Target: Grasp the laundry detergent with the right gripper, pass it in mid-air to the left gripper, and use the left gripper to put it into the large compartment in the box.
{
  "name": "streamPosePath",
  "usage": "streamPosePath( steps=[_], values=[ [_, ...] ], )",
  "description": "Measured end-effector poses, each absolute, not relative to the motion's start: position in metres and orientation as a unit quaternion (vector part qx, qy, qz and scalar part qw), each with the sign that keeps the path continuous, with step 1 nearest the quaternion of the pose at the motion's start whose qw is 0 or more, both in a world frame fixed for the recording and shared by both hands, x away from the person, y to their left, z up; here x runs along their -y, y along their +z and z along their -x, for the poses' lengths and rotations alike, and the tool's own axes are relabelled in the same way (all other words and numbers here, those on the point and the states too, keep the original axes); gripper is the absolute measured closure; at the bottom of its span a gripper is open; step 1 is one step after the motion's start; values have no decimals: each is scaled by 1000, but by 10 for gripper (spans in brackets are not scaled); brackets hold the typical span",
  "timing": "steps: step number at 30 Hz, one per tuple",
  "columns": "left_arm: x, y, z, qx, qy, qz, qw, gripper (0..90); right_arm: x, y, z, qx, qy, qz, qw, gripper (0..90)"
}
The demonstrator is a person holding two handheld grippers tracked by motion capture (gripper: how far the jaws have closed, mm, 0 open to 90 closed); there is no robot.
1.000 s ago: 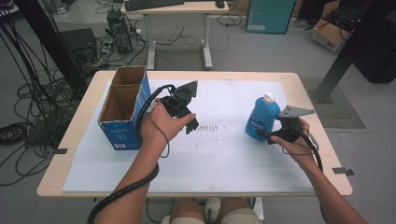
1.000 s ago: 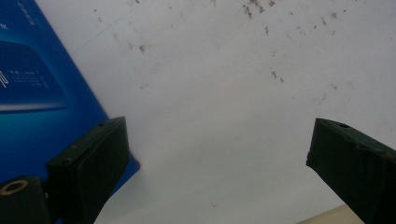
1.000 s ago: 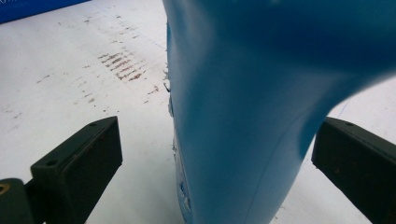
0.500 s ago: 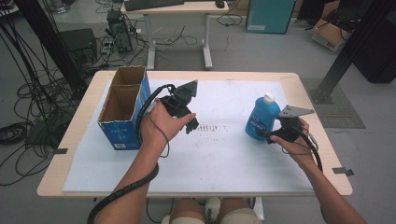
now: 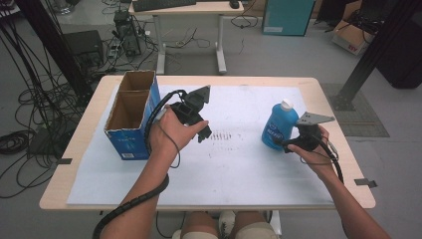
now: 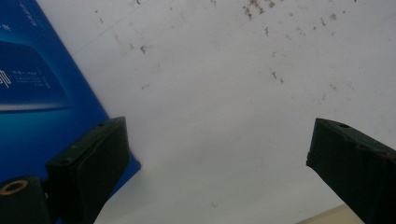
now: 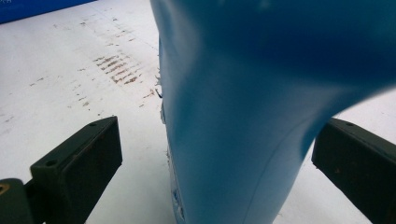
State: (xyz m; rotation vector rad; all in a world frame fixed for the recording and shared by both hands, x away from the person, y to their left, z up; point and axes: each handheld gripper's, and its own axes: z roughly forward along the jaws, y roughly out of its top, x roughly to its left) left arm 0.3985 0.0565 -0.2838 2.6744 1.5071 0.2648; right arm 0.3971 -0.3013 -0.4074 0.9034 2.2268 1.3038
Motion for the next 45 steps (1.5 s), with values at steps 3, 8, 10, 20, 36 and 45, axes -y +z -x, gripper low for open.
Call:
streamPosePath(
  steps=[3, 8, 10, 20, 36, 45],
  values=[
    [-56, -284, -399, -489, 87, -868, 29, 61, 301, -408, -397, -797, 467, -324, 203, 17],
    [-56, -283, -399, -488, 86, -868, 30, 61, 301, -408, -397, -797, 468, -323, 203, 17],
    [-56, -283, -399, -488, 86, -868, 30, 61, 301, -408, -398, -796, 469, -322, 205, 17],
    [-56, -285, -399, -489, 84, -868, 30, 61, 301, -407, -398, -796, 469, -322, 207, 18],
    [-55, -283, -399, -488, 85, -868, 30, 60, 301, -407, -398, -796, 469, -320, 210, 25],
    [-55, -283, -399, -486, 86, -869, 30, 60, 301, -407, -398, -795, 471, -320, 210, 27]
  ],
)
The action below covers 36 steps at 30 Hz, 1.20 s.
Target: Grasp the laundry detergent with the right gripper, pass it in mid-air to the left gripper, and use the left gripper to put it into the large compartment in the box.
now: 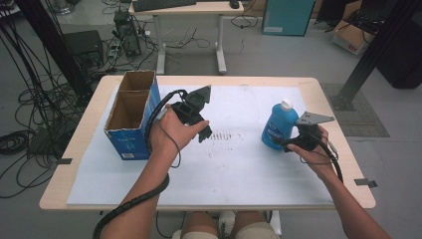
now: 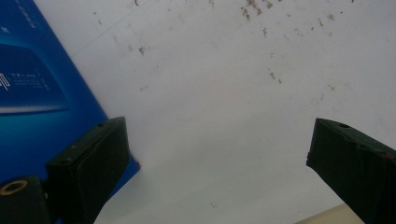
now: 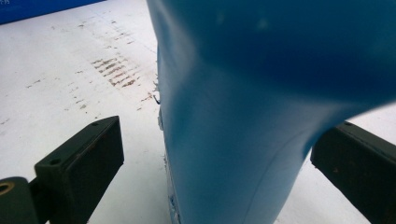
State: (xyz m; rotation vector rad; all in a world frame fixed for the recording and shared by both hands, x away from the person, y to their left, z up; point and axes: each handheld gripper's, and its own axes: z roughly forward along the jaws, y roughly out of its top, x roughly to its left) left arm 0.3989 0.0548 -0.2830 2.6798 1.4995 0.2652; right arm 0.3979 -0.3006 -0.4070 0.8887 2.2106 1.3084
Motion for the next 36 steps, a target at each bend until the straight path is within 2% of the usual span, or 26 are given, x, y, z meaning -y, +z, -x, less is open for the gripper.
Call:
streamPosePath(
  steps=[14, 36],
  values=[
    [-55, -284, -399, -488, 86, -868, 30, 60, 301, -407, -399, -794, 472, -320, 210, 46],
    [-57, -285, -398, -488, 85, -868, 29, 60, 300, -411, -403, -795, 472, -318, 211, 278]
  ],
)
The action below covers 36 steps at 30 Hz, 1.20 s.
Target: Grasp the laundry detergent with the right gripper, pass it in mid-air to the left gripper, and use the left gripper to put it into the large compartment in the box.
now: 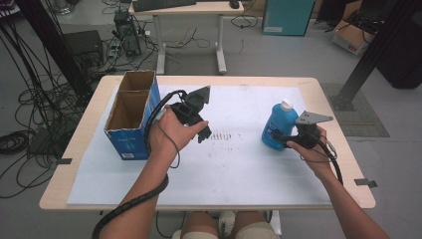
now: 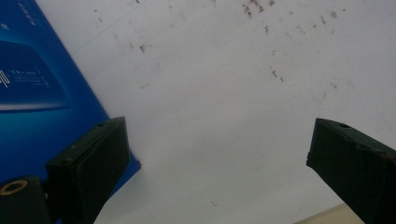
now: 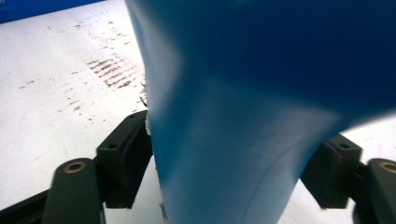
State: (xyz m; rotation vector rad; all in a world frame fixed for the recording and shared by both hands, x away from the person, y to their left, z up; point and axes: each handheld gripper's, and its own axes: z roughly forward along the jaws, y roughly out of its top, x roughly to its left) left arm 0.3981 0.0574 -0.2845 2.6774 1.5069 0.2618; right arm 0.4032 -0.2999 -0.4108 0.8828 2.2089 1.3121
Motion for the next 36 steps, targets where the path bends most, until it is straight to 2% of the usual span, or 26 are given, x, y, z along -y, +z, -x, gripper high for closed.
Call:
streamPosePath(
  steps=[12, 36],
  values=[
    [-59, -284, -397, -489, 85, -868, 29, 60, 298, -413, -405, -798, 475, -310, 203, 385],
    [-61, -283, -395, -489, 89, -867, 27, 60, 299, -413, -405, -799, 477, -310, 196, 403]
  ],
)
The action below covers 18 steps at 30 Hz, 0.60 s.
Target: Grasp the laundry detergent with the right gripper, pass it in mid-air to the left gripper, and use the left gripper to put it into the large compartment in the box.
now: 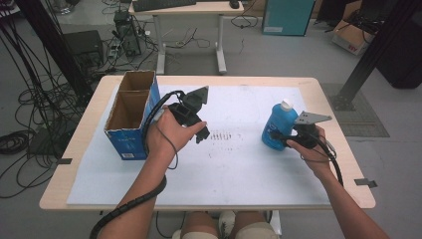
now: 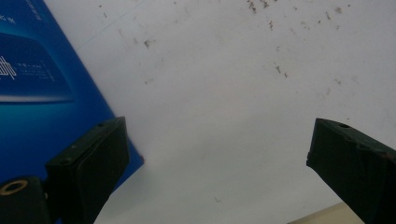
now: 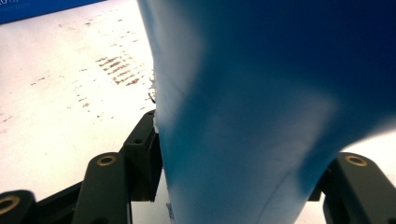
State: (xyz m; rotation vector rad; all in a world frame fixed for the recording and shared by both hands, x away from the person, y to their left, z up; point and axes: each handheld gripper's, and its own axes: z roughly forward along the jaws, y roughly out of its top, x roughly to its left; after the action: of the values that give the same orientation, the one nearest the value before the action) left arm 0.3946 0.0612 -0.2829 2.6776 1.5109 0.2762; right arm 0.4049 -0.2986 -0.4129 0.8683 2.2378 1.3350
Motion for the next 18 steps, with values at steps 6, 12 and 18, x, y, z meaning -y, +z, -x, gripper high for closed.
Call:
streamPosePath(
  steps=[6, 12, 18],
  values=[
    [-63, -283, -393, -490, 90, -867, 27, 60, 299, -413, -405, -798, 478, -309, 198, 405],
    [-63, -281, -392, -491, 90, -866, 28, 60, 299, -413, -405, -799, 478, -308, 196, 407],
    [-63, -280, -391, -491, 91, -866, 29, 60, 300, -413, -405, -799, 478, -308, 193, 409]
  ],
)
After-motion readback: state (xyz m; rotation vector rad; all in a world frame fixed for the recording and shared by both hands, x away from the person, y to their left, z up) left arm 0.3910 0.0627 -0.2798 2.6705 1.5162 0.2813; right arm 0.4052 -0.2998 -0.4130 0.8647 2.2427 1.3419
